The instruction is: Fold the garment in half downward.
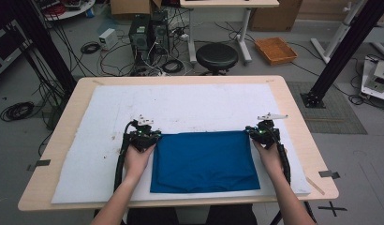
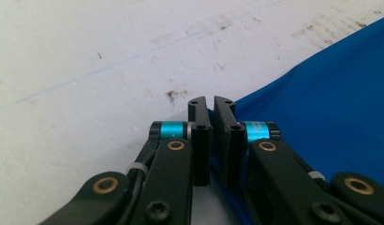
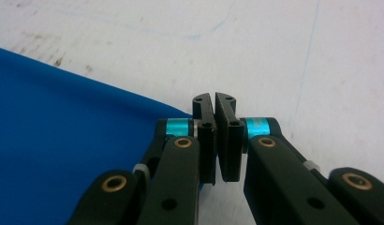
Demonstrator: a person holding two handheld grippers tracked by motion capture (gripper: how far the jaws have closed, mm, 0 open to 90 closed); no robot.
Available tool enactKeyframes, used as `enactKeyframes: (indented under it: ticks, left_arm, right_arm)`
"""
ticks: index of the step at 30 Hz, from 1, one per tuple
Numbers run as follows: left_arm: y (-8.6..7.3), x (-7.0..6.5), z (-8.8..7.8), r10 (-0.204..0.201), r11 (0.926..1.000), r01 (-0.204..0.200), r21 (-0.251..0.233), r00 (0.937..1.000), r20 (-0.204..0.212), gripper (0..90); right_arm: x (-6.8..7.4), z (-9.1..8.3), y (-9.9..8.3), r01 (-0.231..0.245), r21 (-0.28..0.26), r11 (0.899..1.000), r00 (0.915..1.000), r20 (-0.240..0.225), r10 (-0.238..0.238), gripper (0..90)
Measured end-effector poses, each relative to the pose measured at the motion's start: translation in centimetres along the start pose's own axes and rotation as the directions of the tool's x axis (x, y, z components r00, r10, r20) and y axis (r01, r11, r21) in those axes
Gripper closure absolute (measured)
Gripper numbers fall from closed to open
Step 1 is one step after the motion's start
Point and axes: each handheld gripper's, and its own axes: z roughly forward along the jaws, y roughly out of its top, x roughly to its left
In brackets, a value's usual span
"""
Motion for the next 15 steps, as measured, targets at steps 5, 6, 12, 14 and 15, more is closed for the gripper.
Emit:
enactKeyframes:
  ticks: [5,6,12,14,15]
  left_arm:
    - [0.1,0.1,0.1,-0.004,1.0000,0.004,-0.007,1.0000,0.001,85.2]
    - [0.1,0.1,0.1,-0.004,1.0000,0.004,-0.007,1.0000,0.001,85.1]
    - [0.4,-0.1,-0.7,0.002,0.9990,-0.002,-0.045,1.0000,-0.006,73.6]
    - [0.8,-0.3,-1.6,0.020,0.9973,-0.021,-0.070,0.9997,-0.012,60.6]
    - [1.0,-0.4,-2.1,0.028,0.9964,-0.029,-0.079,0.9996,-0.007,54.4]
  right_arm:
    - [0.0,0.5,0.4,0.025,0.004,1.000,0.9996,0.013,-0.025,87.8]
    - [0.0,0.6,0.4,0.029,0.005,1.000,0.9995,0.013,-0.029,87.7]
    - [0.3,-0.5,0.6,0.025,-0.037,0.999,0.9997,0.005,-0.025,73.7]
    - [0.4,-1.1,0.8,0.026,-0.055,0.998,0.9996,-0.006,-0.026,65.4]
    - [0.5,-1.6,0.9,0.033,-0.067,0.997,0.9994,-0.008,-0.033,60.7]
